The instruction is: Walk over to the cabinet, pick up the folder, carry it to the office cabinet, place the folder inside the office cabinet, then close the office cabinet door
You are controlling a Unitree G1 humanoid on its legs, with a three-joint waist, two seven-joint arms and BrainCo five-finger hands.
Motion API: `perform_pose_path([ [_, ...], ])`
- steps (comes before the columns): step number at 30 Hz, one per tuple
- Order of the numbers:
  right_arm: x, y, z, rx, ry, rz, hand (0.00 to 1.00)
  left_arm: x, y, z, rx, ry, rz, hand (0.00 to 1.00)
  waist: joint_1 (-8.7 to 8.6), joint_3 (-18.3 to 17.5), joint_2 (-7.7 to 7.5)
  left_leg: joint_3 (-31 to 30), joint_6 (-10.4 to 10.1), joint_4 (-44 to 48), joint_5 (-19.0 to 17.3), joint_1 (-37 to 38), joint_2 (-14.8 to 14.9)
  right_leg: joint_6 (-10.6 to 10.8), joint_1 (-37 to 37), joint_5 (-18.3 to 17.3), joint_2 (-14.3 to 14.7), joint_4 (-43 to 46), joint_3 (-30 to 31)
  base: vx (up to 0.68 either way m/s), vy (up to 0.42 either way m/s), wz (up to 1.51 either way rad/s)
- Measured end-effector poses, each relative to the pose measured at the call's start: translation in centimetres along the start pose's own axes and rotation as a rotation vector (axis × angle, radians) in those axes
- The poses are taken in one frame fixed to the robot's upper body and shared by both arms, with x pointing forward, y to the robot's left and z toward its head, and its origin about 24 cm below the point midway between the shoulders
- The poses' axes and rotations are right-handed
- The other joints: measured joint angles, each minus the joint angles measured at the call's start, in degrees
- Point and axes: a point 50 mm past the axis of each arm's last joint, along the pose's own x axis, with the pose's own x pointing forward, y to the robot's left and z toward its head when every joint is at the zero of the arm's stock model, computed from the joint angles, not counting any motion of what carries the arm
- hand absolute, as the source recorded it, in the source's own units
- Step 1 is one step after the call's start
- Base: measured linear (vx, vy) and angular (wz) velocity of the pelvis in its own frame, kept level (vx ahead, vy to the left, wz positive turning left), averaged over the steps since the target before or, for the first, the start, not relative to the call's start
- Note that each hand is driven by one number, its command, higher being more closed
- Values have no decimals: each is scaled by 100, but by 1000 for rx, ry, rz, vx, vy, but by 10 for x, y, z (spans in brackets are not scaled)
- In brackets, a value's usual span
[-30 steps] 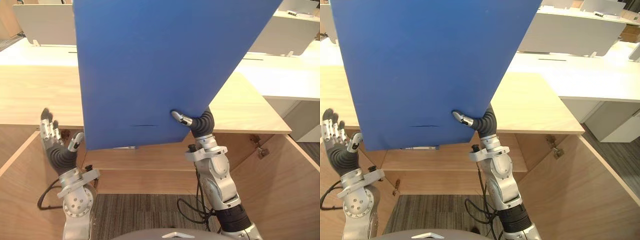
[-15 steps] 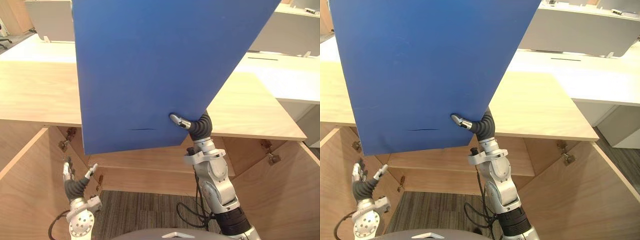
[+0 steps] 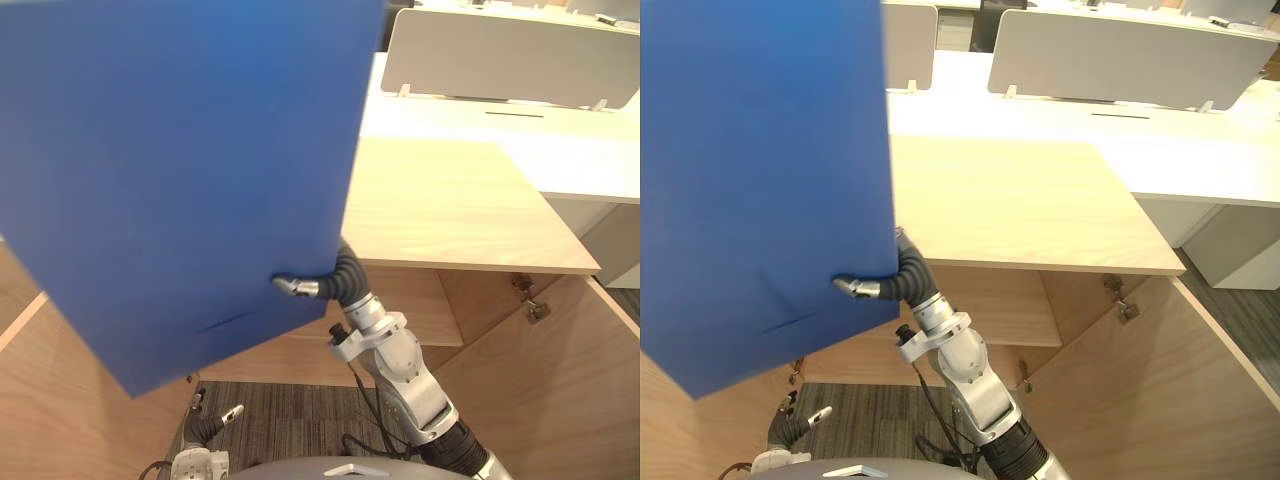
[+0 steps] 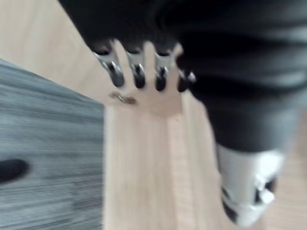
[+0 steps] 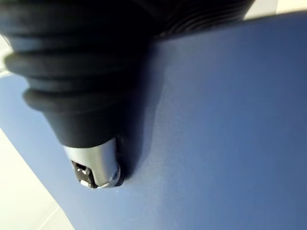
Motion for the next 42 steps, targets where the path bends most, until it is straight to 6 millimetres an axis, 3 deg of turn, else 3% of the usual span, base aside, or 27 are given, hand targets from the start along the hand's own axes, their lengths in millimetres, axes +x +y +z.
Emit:
perform_pose_path([
  [8,-15,37,-26,-88,135,248,100,8,-5,4,116,-2,-65,0,3,185,19,231,-18,8,-6,-118,5,-55,-287,2,1,109,251,-54,-9,-15],
  [10,-11,39,-37,-148,172,308,100,18,-5,23,121,-58,-64,0,11,686,-32,253,-6,815,-313,-653,54,-58,-570,7,-26,349,269,-89,-13,-5],
  [12,-1,35,-38,-197,159,332,100,26,-9,42,123,-111,-71,0,28,1105,14,245,48,1869,-705,-1360,249,-56,-904,41,28,621,262,-164,-25,-4],
  [13,6,33,-36,-235,135,345,100,29,-14,53,128,-141,-82,0,37,1349,181,206,94,2469,-916,-1836,404,-46,-1198,48,117,819,259,-200,-3,-6],
  [15,17,30,-36,-301,112,369,100,35,-17,70,129,-189,-87,0,44,1716,371,186,137,3048,-1085,-2378,561,-54,-1661,19,196,1187,273,-221,43,-10],
  [18,28,23,-43,-404,114,366,100,41,-20,95,100,-256,-86,0,82,2087,425,147,100,3519,-1218,-3041,666,-59,-2388,-139,209,1821,276,-210,51,-3],
  [23,41,17,-36,-496,62,369,100,45,-23,122,66,-331,-86,0,124,2305,449,109,107,4013,-1305,-3892,732,-130,-3302,-321,180,2464,280,-144,20,0],
  [29,58,-7,-38,-606,76,293,100,50,-24,162,11,-425,-64,0,205,2442,513,-1,116,4614,-1362,-5007,844,-195,-4473,-502,173,3221,255,-91,-19,1],
  [35,69,-38,-25,-632,67,139,100,43,-24,200,-162,-532,-29,0,252,2593,489,-107,140,5460,-1600,-5966,973,-206,-5583,-981,105,4430,222,-20,-32,3],
  [39,74,-74,-8,-572,47,-71,100,36,-19,234,-278,-628,-17,0,296,2749,431,-260,153,5956,-1708,-6582,1043,-260,-6200,-1242,77,5061,148,-8,-49,7],
  [42,76,-110,14,-390,-35,-347,100,32,-9,249,-377,-673,3,0,306,2883,375,-301,159,6148,-1743,-6860,1072,-292,-6502,-1343,62,5322,127,-8,-44,3],
])
